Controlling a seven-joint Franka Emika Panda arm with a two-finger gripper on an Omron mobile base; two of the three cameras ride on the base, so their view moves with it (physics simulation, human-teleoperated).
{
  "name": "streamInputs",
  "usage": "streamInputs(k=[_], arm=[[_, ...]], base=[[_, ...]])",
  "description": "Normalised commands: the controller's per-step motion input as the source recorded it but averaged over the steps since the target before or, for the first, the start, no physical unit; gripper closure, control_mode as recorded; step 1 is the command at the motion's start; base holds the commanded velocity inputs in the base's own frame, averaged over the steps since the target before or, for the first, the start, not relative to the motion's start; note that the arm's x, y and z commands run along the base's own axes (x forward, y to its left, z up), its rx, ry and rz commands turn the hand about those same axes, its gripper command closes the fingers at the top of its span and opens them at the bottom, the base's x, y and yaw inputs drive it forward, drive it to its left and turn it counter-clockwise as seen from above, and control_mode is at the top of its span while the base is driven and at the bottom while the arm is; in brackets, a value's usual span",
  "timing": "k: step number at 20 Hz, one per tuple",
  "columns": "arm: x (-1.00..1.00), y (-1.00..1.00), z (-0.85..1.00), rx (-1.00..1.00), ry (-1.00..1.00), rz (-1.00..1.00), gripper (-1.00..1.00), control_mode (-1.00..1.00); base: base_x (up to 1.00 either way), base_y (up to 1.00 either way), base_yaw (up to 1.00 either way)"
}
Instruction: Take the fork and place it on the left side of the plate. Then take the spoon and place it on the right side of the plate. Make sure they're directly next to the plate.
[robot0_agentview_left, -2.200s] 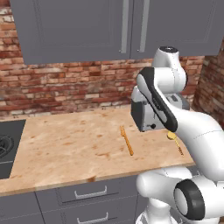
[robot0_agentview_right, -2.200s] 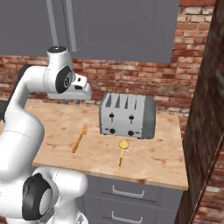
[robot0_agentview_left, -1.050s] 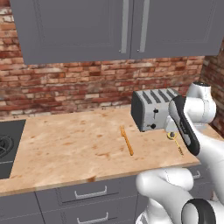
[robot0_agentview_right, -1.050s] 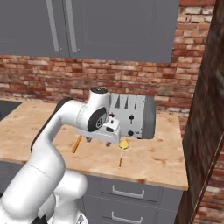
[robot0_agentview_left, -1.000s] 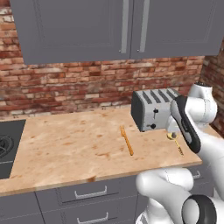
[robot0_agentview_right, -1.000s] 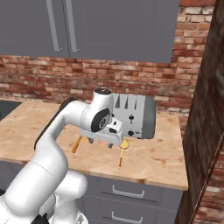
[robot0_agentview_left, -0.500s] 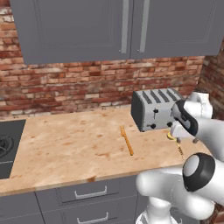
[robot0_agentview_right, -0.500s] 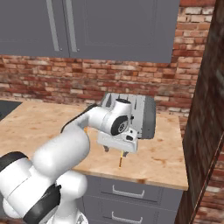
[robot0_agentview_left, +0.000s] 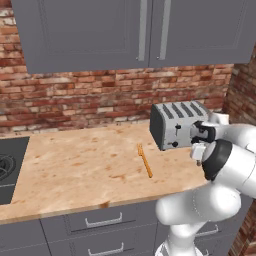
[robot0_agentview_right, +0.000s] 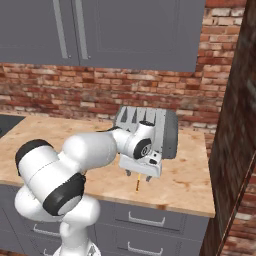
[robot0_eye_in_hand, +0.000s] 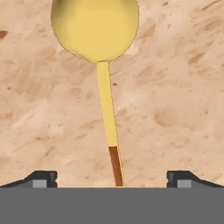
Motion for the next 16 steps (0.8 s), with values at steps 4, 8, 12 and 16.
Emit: streamInputs(k=[4, 8, 12, 16], arm=[[0.39, 0.00, -0.40, -0.03, 0.00, 0.00, -1.00, -1.00], [0.25, -0.01, -0.33, -0.06, 0.00, 0.00, -1.00, -1.00], [0.14, -0.01, -0.26, -0.03, 0.00, 0.00, -1.00, -1.00], [0.15, 0.00, -0.46, -0.01, 0.00, 0.00, 1.00, -1.00]], base=[[0.00, 0.00, 0.00], [0.00, 0.00, 0.00], [0.00, 0.00, 0.00], [0.00, 0.00, 0.00]])
